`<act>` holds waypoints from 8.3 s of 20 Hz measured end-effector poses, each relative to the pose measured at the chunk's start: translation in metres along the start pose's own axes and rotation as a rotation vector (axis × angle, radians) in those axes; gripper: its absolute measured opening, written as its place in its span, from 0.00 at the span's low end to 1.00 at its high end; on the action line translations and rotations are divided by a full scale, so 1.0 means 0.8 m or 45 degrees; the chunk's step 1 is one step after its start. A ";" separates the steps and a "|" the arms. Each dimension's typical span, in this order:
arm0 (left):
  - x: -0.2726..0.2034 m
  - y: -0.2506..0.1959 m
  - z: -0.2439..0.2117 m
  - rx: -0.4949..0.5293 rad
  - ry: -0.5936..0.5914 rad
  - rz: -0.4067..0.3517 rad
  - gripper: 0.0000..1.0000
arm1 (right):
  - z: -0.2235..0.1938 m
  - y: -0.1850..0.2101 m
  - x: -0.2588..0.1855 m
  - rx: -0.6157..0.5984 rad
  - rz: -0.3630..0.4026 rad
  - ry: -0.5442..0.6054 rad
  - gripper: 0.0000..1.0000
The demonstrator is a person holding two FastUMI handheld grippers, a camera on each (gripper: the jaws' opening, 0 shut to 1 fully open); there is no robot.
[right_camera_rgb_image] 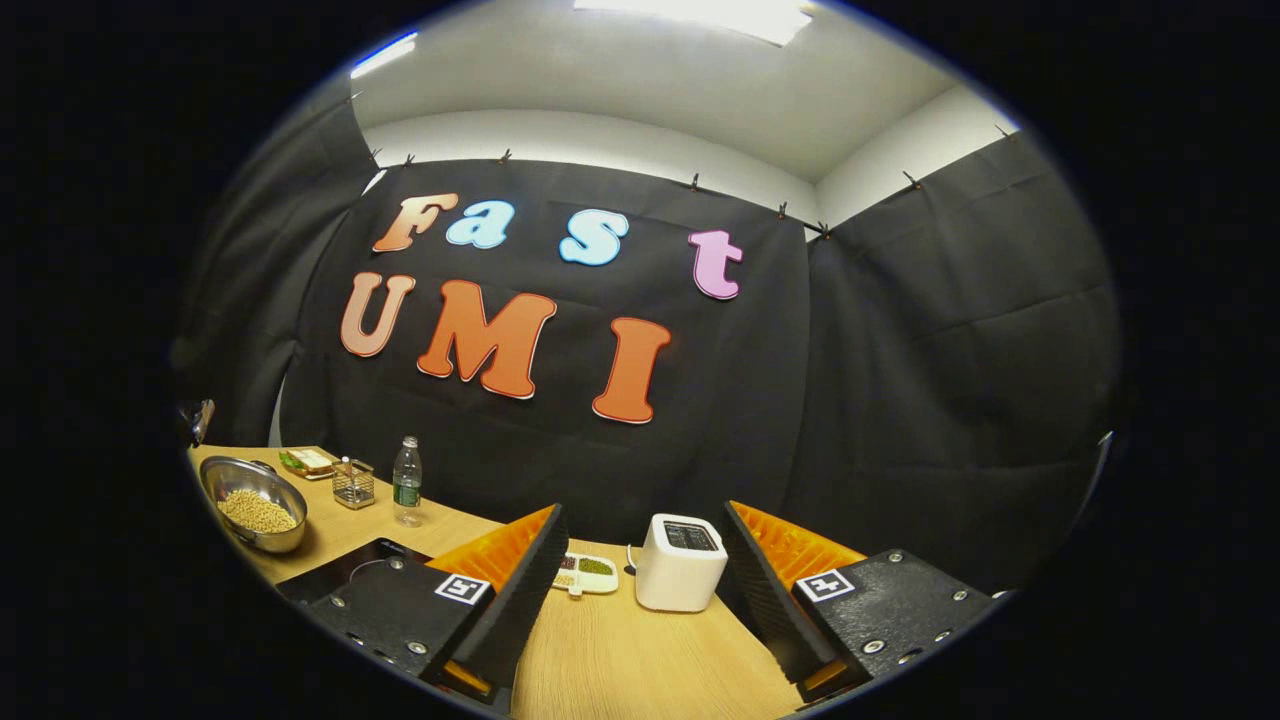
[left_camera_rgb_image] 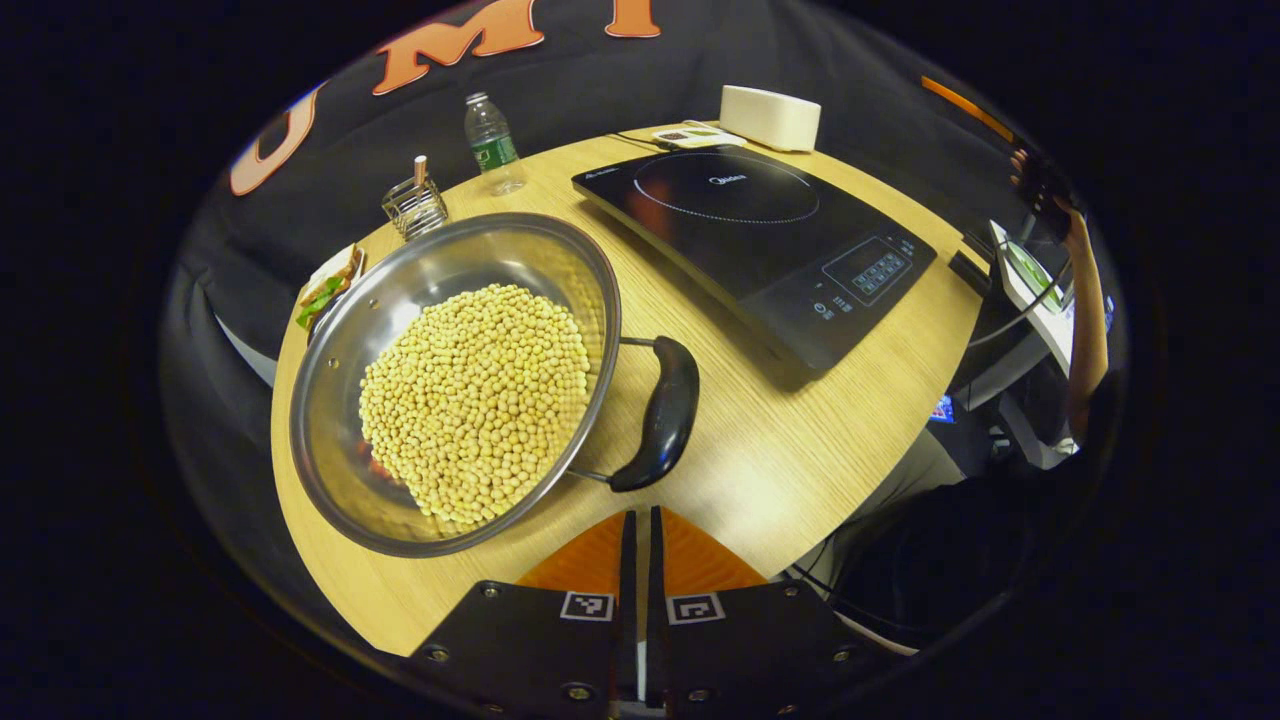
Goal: First push the handle of the pot to place it horizontally, then grasp the pot with both hands and set it on the induction cooktop.
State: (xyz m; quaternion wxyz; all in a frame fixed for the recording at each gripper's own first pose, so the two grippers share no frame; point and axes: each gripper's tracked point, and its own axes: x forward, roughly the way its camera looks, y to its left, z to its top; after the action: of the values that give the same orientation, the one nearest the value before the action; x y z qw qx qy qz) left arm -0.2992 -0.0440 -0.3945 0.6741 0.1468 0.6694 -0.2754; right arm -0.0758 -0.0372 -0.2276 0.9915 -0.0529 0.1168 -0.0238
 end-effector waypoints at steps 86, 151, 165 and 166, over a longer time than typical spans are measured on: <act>-0.134 0.306 0.152 -0.654 -0.655 0.447 0.78 | -0.059 0.476 0.038 0.488 0.854 0.789 0.95; 0.089 0.395 0.075 -0.768 -0.324 0.301 0.64 | -0.293 0.621 0.042 0.251 0.682 1.405 0.66; 0.062 0.395 0.091 -0.747 -0.379 0.475 0.55 | -0.298 0.620 0.047 0.225 0.751 1.374 0.63; 0.060 0.395 0.093 -0.731 -0.392 0.485 0.61 | -0.299 0.620 0.049 0.232 0.751 1.364 0.63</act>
State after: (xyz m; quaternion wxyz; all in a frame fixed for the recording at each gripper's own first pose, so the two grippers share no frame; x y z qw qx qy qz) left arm -0.0607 0.1599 -0.4911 0.8197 0.0306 0.5710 0.0348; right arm -0.0766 0.4294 -0.5224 0.7604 0.0859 0.6056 0.2183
